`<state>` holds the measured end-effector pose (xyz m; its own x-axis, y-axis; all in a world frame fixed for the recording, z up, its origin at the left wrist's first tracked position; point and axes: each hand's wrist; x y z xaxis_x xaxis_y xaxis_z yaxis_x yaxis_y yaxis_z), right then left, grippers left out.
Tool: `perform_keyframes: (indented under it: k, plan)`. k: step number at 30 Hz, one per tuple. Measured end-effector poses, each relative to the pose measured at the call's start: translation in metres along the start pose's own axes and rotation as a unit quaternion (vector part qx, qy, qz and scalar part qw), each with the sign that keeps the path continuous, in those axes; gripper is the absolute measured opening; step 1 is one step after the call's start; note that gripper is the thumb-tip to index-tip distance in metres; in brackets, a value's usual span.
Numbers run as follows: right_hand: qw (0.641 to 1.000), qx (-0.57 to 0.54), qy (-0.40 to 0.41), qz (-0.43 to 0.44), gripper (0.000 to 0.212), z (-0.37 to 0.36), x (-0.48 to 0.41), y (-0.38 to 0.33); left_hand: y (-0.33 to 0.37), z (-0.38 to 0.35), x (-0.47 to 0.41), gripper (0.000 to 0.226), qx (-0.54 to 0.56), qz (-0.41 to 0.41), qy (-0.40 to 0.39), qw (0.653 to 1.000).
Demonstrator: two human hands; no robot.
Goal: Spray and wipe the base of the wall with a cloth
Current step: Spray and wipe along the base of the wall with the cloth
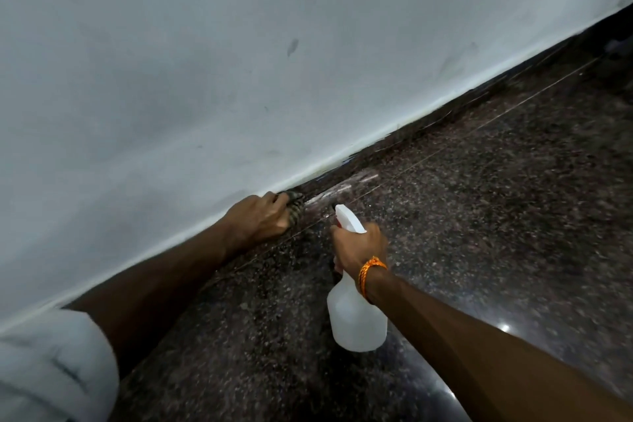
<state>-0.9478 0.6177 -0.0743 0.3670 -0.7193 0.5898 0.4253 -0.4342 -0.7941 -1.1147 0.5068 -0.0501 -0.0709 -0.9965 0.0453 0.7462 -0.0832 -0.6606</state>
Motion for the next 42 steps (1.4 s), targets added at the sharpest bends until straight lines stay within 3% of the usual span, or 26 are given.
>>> perform_keyframes:
  k: [3, 5, 8, 13, 15, 16, 19, 21, 23, 27, 32, 35, 37, 42]
  plan:
    - [1.0, -0.008, -0.025, -0.006, 0.039, -0.001, 0.009, -0.009, 0.007, -0.005, 0.005, 0.003, 0.003, 0.005, -0.008, 1.0]
    - [0.999, -0.009, -0.041, 0.003, 0.024, -0.005, 0.013, -0.012, 0.008, -0.01, 0.015, 0.02, 0.01, 0.017, -0.012, 1.0]
    - [0.999, -0.007, -0.045, 0.004, 0.033, -0.007, 0.014, -0.013, 0.008, -0.012, 0.027, 0.034, -0.013, 0.007, -0.011, 1.0]
    - [0.999, -0.008, -0.032, 0.006, 0.027, -0.001, 0.018, -0.015, 0.005, -0.011, 0.013, 0.016, -0.016, -0.037, -0.041, 0.998]
    - [1.0, -0.011, -0.028, -0.001, 0.048, 0.005, 0.011, -0.012, 0.004, -0.001, -0.018, 0.019, -0.009, -0.037, -0.026, 0.999]
    - [1.0, -0.016, -0.02, -0.003, 0.049, 0.009, 0.008, -0.011, 0.004, 0.006, -0.037, 0.024, -0.013, -0.037, -0.023, 0.999]
    - [0.999, -0.047, 0.004, -0.017, 0.033, 0.023, 0.001, -0.013, 0.008, 0.015, -0.086, 0.031, -0.009, -0.022, -0.09, 0.996]
    - [0.998, -0.062, 0.018, -0.029, 0.037, 0.029, -0.006, -0.015, 0.012, 0.013, -0.087, 0.023, 0.03, -0.019, -0.099, 0.994]
    - [0.996, -0.076, 0.025, -0.036, 0.04, 0.031, -0.016, -0.02, 0.018, -0.005, -0.063, 0.021, 0.016, -0.044, -0.062, 0.997]
    - [0.998, -0.065, 0.01, -0.016, 0.048, 0.034, -0.045, -0.025, 0.024, -0.022, -0.032, 0.029, -0.001, -0.042, -0.06, 0.997]
    - [0.996, -0.085, 0.031, -0.01, 0.029, 0.042, -0.051, -0.046, 0.005, 0.01, -0.123, 0.028, -0.021, 0.012, 0.023, 0.999]
    - [0.995, -0.095, 0.031, -0.024, 0.031, 0.051, -0.053, -0.059, 0.01, 0.003, -0.14, 0.024, -0.023, -0.036, 0.029, 0.999]
    - [0.996, -0.078, 0.03, -0.031, 0.051, 0.057, -0.054, -0.063, 0.013, -0.002, -0.134, 0.025, -0.015, -0.089, -0.005, 0.996]
    - [0.998, -0.028, -0.009, -0.053, 0.043, 0.065, -0.047, -0.067, 0.0, 0.021, -0.115, 0.03, -0.009, -0.076, -0.058, 0.995]
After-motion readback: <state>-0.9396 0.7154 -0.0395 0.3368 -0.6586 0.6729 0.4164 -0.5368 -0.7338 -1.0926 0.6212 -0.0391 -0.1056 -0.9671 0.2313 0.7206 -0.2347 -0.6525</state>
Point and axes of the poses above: each hand's wrist, its own x-axis away from the middle knuckle, its own z-axis out of the back of the hand, y = z × x, and after that the axes turned 14 degrees about -x, right-handed
